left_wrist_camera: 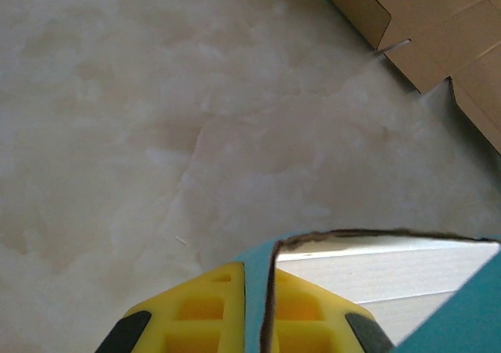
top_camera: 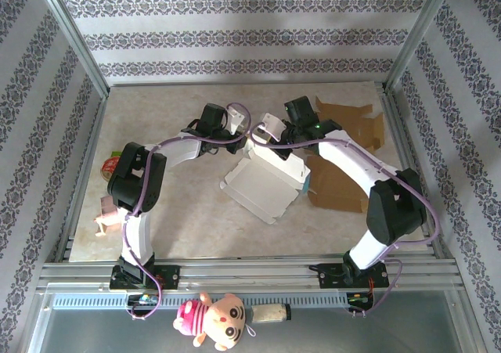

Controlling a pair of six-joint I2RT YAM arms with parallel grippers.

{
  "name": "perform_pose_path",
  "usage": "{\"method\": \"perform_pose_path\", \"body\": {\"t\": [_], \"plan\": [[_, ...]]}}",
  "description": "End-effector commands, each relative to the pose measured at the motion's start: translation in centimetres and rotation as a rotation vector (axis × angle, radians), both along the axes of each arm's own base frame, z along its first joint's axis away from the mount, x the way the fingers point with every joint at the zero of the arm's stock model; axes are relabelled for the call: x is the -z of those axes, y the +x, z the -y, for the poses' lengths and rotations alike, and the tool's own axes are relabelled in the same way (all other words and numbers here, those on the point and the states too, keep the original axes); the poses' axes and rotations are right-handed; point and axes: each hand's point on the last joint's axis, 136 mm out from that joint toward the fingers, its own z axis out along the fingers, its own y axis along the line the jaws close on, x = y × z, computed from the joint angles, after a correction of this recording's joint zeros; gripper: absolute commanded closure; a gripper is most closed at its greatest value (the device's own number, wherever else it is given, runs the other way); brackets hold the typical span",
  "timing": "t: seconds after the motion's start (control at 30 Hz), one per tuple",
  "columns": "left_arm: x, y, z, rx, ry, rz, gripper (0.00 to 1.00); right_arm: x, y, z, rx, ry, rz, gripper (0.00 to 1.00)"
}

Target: Fold the paper box

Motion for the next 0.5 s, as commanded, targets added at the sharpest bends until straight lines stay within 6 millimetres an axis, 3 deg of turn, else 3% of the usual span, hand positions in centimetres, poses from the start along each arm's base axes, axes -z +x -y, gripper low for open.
{"method": "perform_pose_path", "body": {"t": [0.0,0.1,0.2,0.37,0.47], "plan": [[0.1,0.0,0.1,0.003,-0.037,-0.040,1.00,1.9,-0.8,-0.2,-0.039,-0.040,-0.031,0.94],[-0.4,-1.0,1.1,0.074,-0.092,-0.041,0.97,2.6,-0.2,-0.2,-0.004,-0.066,-0.038,0.91],[-1.3,-2.3,1.9,0.139,-0.159,-0.028,0.85,2.5,0.7,-0.2,0.030,-0.085,-0.010,0.90],[-1.6,-2.1,0.9,0.083,-0.129,0.015,0.91,2.2,1.7,0.6,0.061,-0.156,0.056,0.82],[-1.1,-2.0,0.9,0.091,-0.104,0.004,0.95,0.9,1.5,0.0,0.062,-0.118,0.055,0.71]]}}
